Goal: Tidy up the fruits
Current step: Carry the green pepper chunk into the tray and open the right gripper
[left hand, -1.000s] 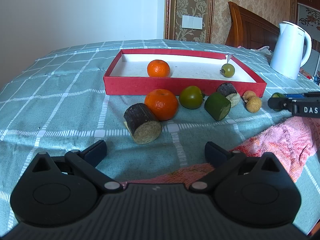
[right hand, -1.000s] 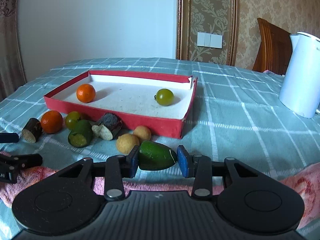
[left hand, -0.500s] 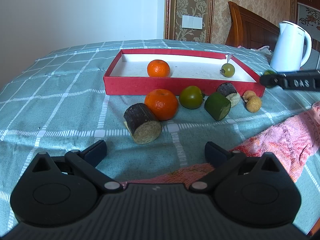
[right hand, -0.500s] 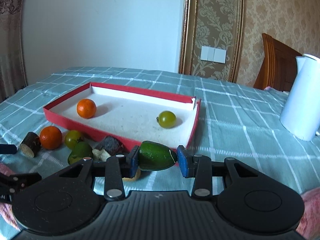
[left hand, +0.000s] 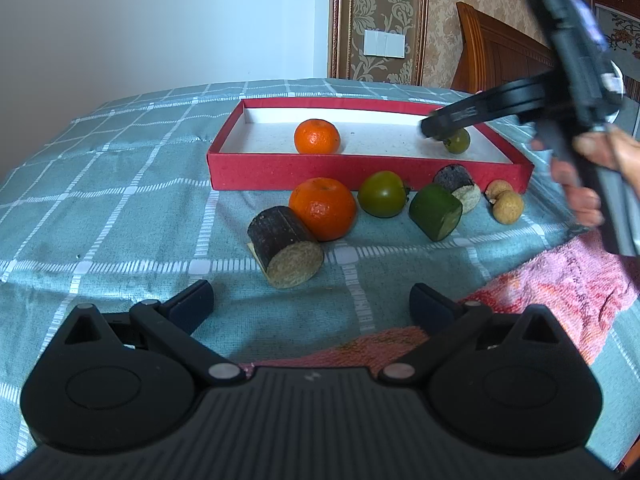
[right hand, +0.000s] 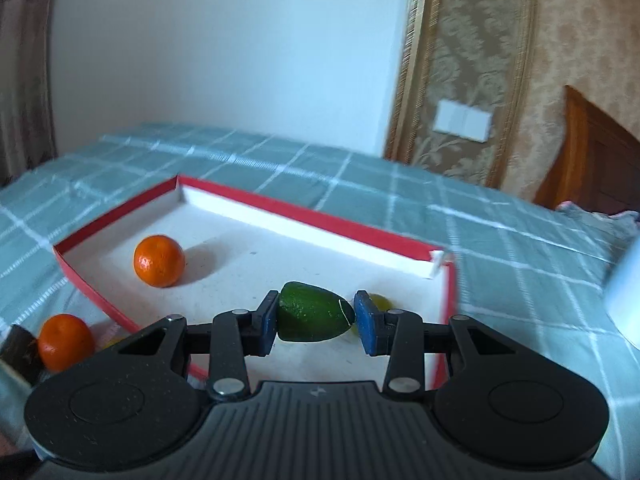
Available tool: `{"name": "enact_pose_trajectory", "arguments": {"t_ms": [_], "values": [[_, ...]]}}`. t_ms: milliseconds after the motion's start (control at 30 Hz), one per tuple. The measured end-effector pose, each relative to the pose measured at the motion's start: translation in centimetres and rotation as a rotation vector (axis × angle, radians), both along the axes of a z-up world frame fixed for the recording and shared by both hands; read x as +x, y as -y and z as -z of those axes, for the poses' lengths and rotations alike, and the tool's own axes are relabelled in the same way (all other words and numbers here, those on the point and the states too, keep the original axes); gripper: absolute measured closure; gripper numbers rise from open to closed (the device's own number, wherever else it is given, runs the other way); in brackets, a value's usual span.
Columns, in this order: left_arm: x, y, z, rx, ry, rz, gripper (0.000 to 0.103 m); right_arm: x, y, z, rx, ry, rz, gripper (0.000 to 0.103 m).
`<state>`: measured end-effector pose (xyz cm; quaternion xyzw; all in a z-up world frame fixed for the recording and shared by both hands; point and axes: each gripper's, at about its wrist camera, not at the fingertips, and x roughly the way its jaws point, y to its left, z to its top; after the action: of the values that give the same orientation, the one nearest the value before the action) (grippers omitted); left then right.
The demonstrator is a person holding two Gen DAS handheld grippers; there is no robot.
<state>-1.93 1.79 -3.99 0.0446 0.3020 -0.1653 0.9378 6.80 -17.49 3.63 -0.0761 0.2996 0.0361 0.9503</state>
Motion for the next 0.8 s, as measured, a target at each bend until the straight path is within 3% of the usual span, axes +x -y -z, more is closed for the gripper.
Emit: {"name": "enact_pose_trajectory", "arguments": {"t_ms": [367,800], "values": [[0.0,0.1,0.0,0.005,0.001,-0.001,0.000,3.3,-0.6,2.5,-0.042,-0.064,0.004,0.064],[0.0,0.1,0.0,0.008,0.001,-0.001,0.000,4.0,-0.7,2.8,-0.055,-0.048,0.004,0.064]]}}
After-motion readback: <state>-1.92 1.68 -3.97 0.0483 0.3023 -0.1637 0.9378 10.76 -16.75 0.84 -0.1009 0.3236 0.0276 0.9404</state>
